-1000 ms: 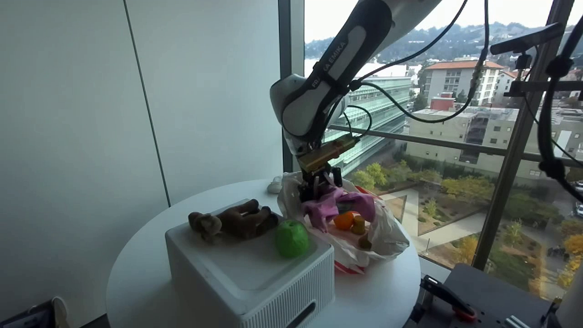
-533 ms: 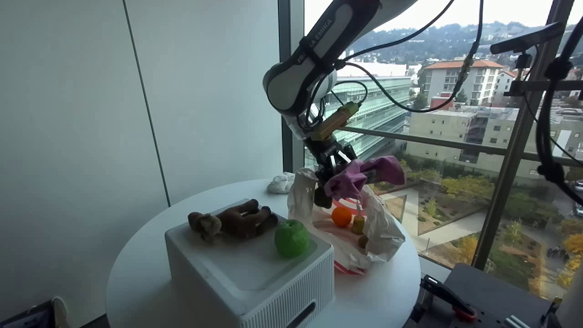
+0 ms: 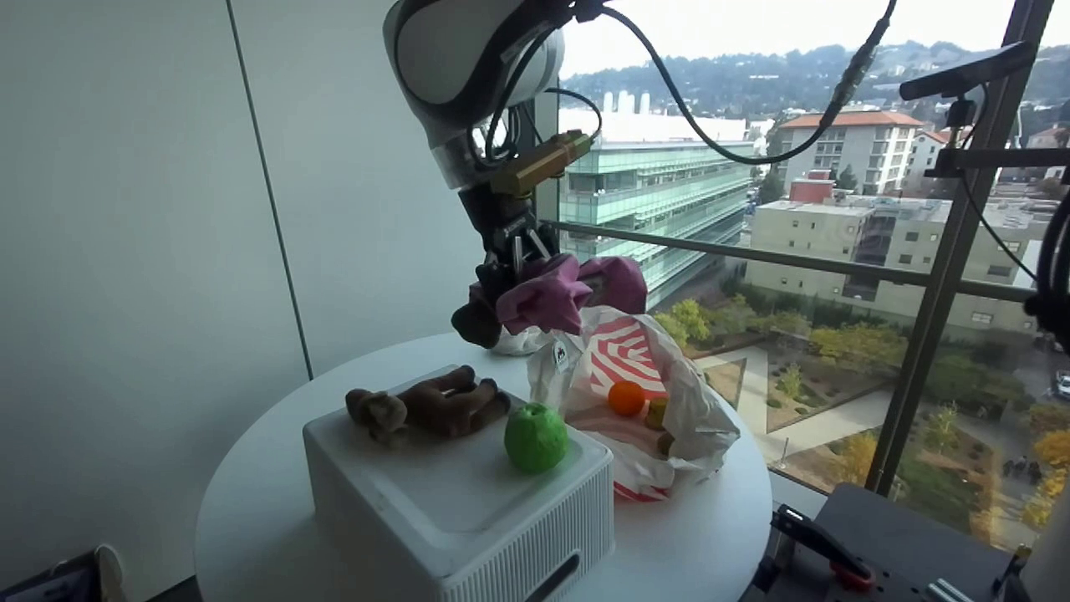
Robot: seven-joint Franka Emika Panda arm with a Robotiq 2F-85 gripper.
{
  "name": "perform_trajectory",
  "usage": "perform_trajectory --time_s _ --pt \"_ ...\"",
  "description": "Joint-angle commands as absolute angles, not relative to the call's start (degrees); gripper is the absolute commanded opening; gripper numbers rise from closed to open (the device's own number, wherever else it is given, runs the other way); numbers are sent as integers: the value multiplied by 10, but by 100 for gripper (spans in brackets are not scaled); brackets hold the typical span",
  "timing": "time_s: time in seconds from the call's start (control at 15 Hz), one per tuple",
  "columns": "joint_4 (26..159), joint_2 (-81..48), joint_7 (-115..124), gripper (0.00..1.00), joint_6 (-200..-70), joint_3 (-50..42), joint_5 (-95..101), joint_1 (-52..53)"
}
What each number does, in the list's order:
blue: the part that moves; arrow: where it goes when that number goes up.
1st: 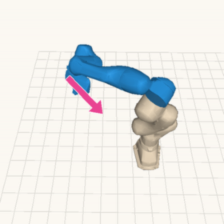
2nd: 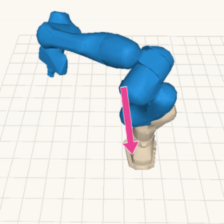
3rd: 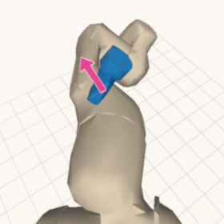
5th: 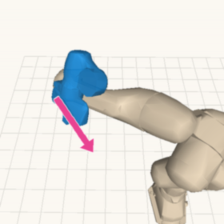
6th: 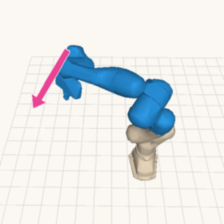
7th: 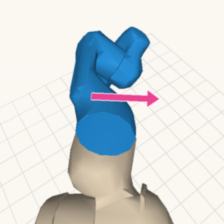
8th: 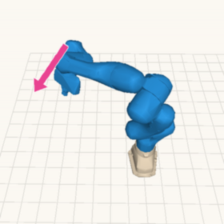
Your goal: Remove some items from the plastic bag, put them on the white basket and leave the yellow container in the plastic bag
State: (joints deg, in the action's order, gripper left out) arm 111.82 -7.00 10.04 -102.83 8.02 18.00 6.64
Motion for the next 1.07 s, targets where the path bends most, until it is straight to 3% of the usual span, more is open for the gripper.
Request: perform_trajectory --time_s 0.0,0.53,0.93,1.0 --pt "1127 -64 88 8 -1112 105 140 100" --pt "1192 -155 83 13 -1408 122 167 154" --pt "1215 -192 72 14 -1487 104 190 166" --pt "1218 -192 70 19 -1492 102 190 166"
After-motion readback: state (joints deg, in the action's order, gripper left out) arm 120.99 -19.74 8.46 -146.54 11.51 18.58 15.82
